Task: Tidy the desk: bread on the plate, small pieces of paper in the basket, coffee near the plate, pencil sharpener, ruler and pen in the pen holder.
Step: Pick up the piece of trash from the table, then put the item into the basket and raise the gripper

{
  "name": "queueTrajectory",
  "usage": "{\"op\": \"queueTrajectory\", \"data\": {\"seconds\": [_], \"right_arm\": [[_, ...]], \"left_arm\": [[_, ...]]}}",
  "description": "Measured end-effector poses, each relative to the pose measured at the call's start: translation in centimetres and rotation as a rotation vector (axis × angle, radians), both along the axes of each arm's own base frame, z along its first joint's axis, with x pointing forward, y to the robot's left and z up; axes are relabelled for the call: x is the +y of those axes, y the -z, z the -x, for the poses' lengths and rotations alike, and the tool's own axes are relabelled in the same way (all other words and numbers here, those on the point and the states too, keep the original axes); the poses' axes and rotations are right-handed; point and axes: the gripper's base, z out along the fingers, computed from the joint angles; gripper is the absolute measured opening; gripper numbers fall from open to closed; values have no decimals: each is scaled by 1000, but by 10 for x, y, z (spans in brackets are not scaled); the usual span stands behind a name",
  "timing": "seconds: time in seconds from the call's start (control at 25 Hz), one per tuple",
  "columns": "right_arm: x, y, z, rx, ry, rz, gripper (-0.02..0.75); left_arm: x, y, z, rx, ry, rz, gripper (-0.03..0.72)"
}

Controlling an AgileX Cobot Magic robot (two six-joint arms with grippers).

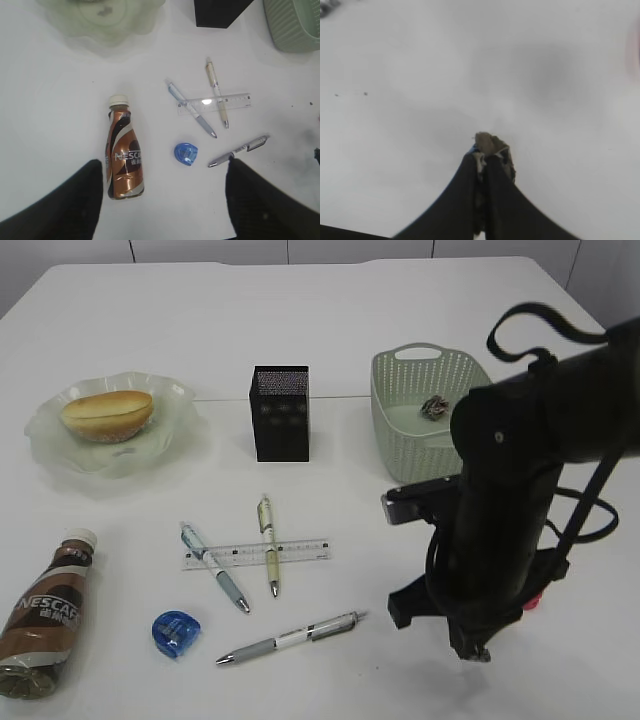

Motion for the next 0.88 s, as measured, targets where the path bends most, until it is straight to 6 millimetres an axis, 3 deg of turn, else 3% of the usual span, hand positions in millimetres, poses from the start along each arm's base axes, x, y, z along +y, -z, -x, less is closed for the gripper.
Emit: {"op": "queueTrajectory", "data": {"seconds": [0.28, 0.4, 0.52, 0.68, 0.88], "right_arm": [[18, -75, -40, -190, -15, -74, -6], [19, -114, -70, -305, 11, -114, -6], [7, -141, -103, -389, 66, -121, -7], [-14, -158, -143, -475, 144, -122, -8], [-33, -140, -181, -486, 208, -104, -8]], "left_arm": [[0, 0, 0, 0, -1, -2, 559], [0, 0, 0, 0, -1, -2, 559], [0, 0, 0, 0, -1, -2, 559], [0, 0, 0, 0, -1, -2, 559], [0, 0, 0, 0, -1, -4, 559]]}}
